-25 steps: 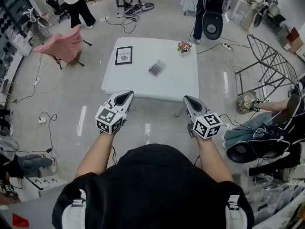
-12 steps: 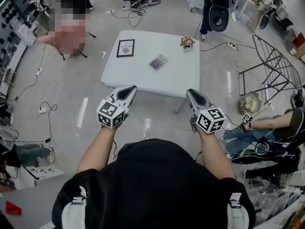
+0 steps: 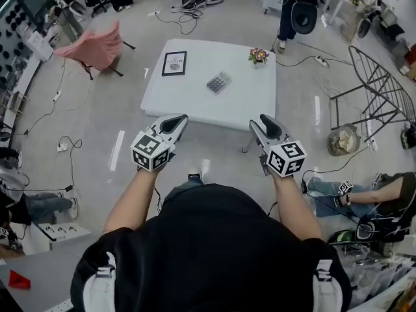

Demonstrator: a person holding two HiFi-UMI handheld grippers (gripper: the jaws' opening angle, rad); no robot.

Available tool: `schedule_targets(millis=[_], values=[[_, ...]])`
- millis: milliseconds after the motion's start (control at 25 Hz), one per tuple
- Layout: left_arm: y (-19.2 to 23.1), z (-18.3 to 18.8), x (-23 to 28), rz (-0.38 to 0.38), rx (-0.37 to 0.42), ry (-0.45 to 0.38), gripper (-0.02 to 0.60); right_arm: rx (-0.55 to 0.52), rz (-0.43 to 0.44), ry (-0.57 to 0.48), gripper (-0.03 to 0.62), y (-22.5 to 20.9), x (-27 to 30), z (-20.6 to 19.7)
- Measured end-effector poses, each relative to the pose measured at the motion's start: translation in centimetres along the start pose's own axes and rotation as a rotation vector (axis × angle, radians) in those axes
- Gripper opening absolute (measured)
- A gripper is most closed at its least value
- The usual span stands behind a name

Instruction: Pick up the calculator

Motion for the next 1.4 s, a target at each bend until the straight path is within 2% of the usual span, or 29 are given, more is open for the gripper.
schedule_targets(millis=[560,1080,1400], values=[[4.6,-1.7,4.0,-0.048,-0.050,0.025,0.017,0.048,-0.022,0.050,0.193,-2.3,4.8,-0.2],[15.0,-2.0,9.6,-0.102,-0.099,0.065,0.017,0.104,-0.077,0.092,0.193,-5.2,14.0,1.7],[20.4,-1.8,11.6,-0.163,-0.092,0.071,0.017,0.122,-0.109,0.084,0.195,-4.6,19.2,3.1]])
Point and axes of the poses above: the fingertips, and each gripper's own axes: x forward along the fingers, y to its left, z out of its top, the point moved 1 cm from there along -x, backward along the fingers, and after that the axes turned 4 degrees about y, right-handed, at the moved point
